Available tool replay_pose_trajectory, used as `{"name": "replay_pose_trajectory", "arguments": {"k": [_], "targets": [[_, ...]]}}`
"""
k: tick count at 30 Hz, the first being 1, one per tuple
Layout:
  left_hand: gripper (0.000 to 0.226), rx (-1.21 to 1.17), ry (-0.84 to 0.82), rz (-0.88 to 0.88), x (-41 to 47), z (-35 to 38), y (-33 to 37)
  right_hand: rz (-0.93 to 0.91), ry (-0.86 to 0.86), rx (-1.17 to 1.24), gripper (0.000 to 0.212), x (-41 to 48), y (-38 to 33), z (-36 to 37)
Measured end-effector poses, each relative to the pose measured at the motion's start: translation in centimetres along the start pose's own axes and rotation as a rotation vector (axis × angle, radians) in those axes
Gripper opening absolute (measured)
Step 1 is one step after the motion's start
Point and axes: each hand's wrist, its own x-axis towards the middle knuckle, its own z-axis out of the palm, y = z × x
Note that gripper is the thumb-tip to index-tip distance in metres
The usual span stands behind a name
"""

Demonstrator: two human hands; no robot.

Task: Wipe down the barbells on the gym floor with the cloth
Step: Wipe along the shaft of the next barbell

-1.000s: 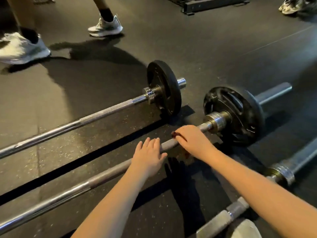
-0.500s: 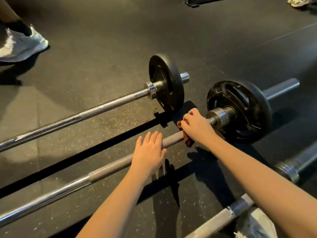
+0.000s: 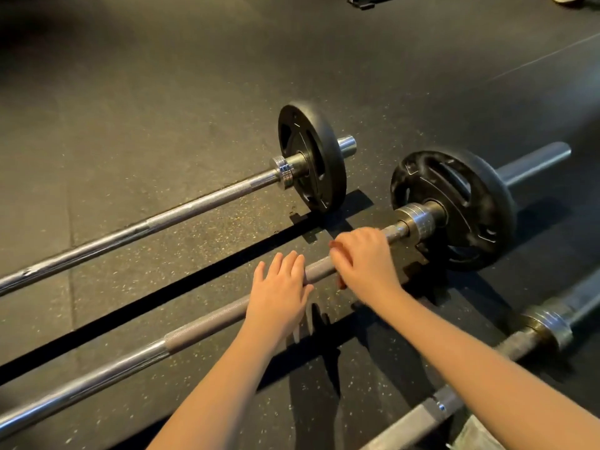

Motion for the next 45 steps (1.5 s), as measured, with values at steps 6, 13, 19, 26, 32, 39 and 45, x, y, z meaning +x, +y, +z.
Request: {"name": "replay_pose_trajectory", "arguments": {"k": [6,13,19,26,32,39,45], "targets": [[0.060,0.012,-0.019,0.000,-0.2,0.2,0.0,-0.131,-0.260,-0.111,0.025,3.6,3.3,-3.4],[0.056,0.015,-0.033,-0.019,-0.1,-0.2,0.3,-0.091,-0.032,-0.032,0.023,-0.7,2.0,-1.1],[0.061,0.002,-0.111,-0.006,0.6,-0.6,1.1,-0.087,-0.299,-0.308,0.028,3.7,3.7,-4.8],[0.068,0.021,-0.035,0.067,3.0,-0.4,4.5,-0.195,-0.111,-0.104,0.022,0.6,5.6,-3.6],[0.070,0.035,-0.033,0.057,3.4,-0.1,4.6,-0.008,-0.146,-0.148,0.021,3.2,4.3,-3.0],[0.070,0.034,-0.033,0.068,3.0,-0.1,4.7,-0.192,-0.168,-0.138,0.031,2.7,6.2,-3.9],[0.070,0.048,-0.036,0.054,3.2,0.0,4.5,-0.113,-0.065,-0.092,0.023,2.2,5.1,-2.6]]}}
